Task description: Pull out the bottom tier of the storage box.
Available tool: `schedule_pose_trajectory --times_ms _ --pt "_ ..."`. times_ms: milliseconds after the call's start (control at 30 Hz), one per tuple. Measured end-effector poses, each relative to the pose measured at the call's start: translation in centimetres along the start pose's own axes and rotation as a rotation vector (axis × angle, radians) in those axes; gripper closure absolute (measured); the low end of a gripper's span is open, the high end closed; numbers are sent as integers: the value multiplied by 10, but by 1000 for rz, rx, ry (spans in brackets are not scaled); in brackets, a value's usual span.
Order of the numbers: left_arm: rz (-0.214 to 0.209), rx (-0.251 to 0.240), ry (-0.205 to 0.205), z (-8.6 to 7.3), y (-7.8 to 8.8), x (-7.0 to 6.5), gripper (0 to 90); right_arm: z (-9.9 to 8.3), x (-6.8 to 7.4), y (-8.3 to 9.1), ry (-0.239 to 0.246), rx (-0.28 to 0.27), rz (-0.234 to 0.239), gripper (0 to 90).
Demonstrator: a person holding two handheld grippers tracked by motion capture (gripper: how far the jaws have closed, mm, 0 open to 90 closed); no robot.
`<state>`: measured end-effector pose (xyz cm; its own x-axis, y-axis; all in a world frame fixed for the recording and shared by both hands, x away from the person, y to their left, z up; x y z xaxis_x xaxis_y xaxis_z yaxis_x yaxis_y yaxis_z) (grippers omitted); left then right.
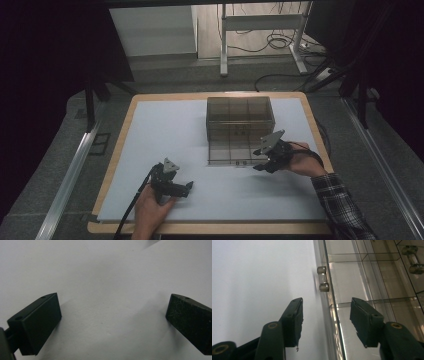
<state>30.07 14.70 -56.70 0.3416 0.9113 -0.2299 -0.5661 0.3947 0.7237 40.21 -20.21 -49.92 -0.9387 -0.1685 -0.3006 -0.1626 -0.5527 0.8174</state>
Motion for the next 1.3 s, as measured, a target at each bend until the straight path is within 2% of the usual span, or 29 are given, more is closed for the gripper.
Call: schedule_pose_trajectory --times_ms 333,700,1300 --pt "0 0 0 0 0 0 0 -3 4 7 -80 -39 -38 357" --pt "0 0 0 0 0 0 0 -8 16 10 -170 -65 -103 280" --pt "1 0 0 0 0 0 0 -13 35 18 -249 -95 -181 128"
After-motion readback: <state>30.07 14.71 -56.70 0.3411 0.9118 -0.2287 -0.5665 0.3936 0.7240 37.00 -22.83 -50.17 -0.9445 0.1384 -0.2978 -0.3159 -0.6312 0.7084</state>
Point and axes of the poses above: each handheld gripper's, and its own axes: y roughly backward along the jaws, z roughly out of its top, x roughly to its left, the point moved 2 cm from there along -y, roughly forward along the jaws, and after that the axes turned 15 degrees about y, right-handed, at the moved point
